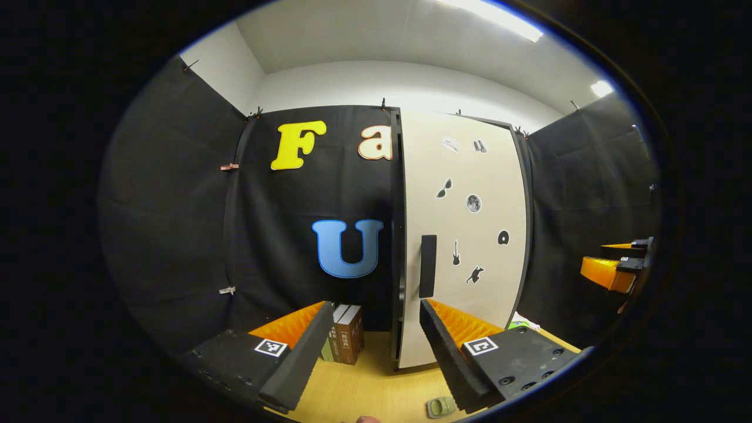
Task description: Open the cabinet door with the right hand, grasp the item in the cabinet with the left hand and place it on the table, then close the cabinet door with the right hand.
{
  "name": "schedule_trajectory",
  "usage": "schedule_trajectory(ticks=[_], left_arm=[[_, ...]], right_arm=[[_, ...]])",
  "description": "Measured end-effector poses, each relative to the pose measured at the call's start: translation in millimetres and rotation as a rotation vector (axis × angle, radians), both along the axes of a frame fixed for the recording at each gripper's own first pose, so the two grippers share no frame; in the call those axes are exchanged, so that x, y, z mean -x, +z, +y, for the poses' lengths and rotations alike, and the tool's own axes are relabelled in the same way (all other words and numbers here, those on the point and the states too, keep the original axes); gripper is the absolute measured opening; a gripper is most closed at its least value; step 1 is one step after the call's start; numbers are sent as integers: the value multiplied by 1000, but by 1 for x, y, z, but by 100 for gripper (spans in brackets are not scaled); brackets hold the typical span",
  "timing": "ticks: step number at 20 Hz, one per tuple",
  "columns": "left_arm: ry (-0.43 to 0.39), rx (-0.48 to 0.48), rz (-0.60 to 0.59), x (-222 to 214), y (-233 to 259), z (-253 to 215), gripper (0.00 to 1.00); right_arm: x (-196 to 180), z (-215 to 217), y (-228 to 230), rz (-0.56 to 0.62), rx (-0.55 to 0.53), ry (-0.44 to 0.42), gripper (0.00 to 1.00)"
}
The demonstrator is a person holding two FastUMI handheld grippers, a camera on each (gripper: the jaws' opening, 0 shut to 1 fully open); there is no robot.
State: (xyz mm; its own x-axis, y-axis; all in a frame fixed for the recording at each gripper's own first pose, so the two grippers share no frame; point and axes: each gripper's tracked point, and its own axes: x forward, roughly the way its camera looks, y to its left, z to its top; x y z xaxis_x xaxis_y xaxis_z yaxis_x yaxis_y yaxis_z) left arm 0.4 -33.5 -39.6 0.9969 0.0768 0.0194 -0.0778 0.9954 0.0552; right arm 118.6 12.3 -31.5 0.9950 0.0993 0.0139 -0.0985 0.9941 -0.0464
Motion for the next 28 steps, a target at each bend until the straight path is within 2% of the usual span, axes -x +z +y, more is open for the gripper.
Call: schedule_trajectory(ticks=[15, 16, 17, 19, 20, 22, 23, 28], left_arm=[[-6, 1, 4, -5, -1, -3, 93], [-6, 0, 4, -5, 0, -3, 93], [-5, 0, 4, -5, -2, -3, 93], [-4, 2, 5, -5, -1, -2, 93], [-3, 2, 5, -5, -1, -3, 93], [-2, 0, 5, -4, 0, -2, 94], [-3, 0, 4, -4, 0, -3, 93], [-6, -1, 2, -2, 2, -5, 93]], right_arm=[[-4, -3, -2, 5, 5, -6, 96], [-3, -2, -2, 5, 5, -7, 92], [-2, -2, -2, 5, 5, -6, 96], [-2, -2, -2, 5, 4, -6, 96], [-2, -2, -2, 6, 5, -5, 92], [-2, -2, -2, 6, 5, -4, 92], [-1, -2, -2, 6, 5, -3, 96], [1, -2, -1, 3, 6, -4, 92]])
